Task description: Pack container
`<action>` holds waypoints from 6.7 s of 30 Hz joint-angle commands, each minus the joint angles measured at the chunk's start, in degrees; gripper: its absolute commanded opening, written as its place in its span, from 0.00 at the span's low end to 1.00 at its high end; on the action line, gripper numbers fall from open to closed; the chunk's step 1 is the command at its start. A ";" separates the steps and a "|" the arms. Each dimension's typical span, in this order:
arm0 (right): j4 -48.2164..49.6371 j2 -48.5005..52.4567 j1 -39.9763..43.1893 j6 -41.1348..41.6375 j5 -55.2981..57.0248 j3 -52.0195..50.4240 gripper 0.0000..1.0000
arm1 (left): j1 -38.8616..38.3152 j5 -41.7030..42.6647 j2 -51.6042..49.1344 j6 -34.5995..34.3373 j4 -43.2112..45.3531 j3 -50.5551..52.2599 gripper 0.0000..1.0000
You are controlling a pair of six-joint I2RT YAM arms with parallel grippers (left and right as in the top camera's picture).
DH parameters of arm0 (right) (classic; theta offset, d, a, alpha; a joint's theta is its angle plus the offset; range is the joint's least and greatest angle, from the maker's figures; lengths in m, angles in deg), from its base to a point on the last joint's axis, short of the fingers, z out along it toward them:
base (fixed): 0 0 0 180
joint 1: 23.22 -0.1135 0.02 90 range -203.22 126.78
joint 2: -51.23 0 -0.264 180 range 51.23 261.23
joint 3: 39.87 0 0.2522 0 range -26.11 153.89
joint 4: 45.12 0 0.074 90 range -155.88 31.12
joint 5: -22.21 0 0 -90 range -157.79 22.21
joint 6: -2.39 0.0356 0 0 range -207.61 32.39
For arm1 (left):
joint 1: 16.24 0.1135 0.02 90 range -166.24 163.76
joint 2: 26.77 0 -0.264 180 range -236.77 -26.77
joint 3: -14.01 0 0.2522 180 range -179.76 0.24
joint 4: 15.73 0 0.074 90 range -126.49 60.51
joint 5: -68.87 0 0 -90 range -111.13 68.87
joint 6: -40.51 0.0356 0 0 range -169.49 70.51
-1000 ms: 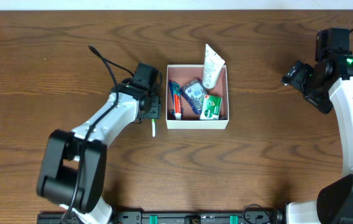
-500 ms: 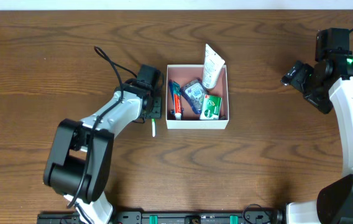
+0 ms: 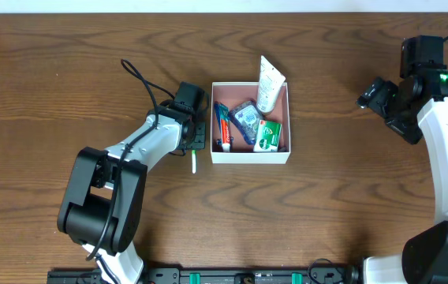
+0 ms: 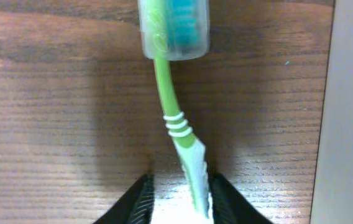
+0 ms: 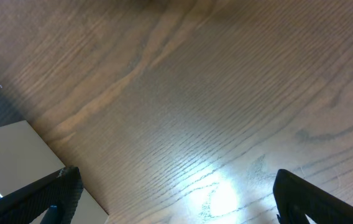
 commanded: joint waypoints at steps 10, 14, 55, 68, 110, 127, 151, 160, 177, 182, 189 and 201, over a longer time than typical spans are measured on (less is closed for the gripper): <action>-0.04 -0.04 0.17 0.81 0.22 0.61 0.99 | 0.04 -0.09 -0.33 1.03 0.50 0.09 0.06; -0.04 -0.04 0.17 0.81 0.22 0.61 0.99 | 0.09 -2.12 2.25 2.08 -1.86 -1.42 0.06; -0.04 -0.04 0.17 0.81 0.22 0.61 0.99 | -6.86 4.87 16.68 -5.44 4.42 -5.64 0.60; -0.04 -0.04 0.17 0.81 0.22 0.61 0.99 | 14.91 -1.81 24.13 -3.93 -6.69 -5.64 0.92; -0.04 -0.04 0.17 0.81 0.22 0.61 0.99 | 19.98 -2.45 56.11 3.43 -11.93 -0.02 0.98; -0.04 -0.04 0.17 0.81 0.22 0.61 0.99 | 20.65 -2.40 83.54 2.71 -2.84 32.46 0.98; -0.04 -0.04 0.17 0.81 0.22 0.61 0.99 | 20.65 -2.21 106.42 -0.72 1.51 55.36 0.98; -0.04 -0.04 0.17 0.81 0.22 0.61 0.99 | 20.65 -2.23 107.16 -0.72 1.57 55.36 0.98; -0.04 -0.04 0.17 0.81 0.22 0.61 0.99 | 20.65 -2.23 107.06 -0.72 1.57 55.36 0.98; -0.04 -0.04 0.17 0.81 0.22 0.61 0.99 | 20.65 -2.23 107.06 -0.72 1.57 55.36 0.98; -0.04 -0.04 0.15 0.81 0.20 0.61 0.99 | 20.65 -2.23 107.06 -0.72 1.57 55.36 0.98; 0.11 -12.04 -7.91 -1.40 6.10 0.28 0.99 | 20.65 -2.23 107.06 -0.72 1.57 55.36 0.98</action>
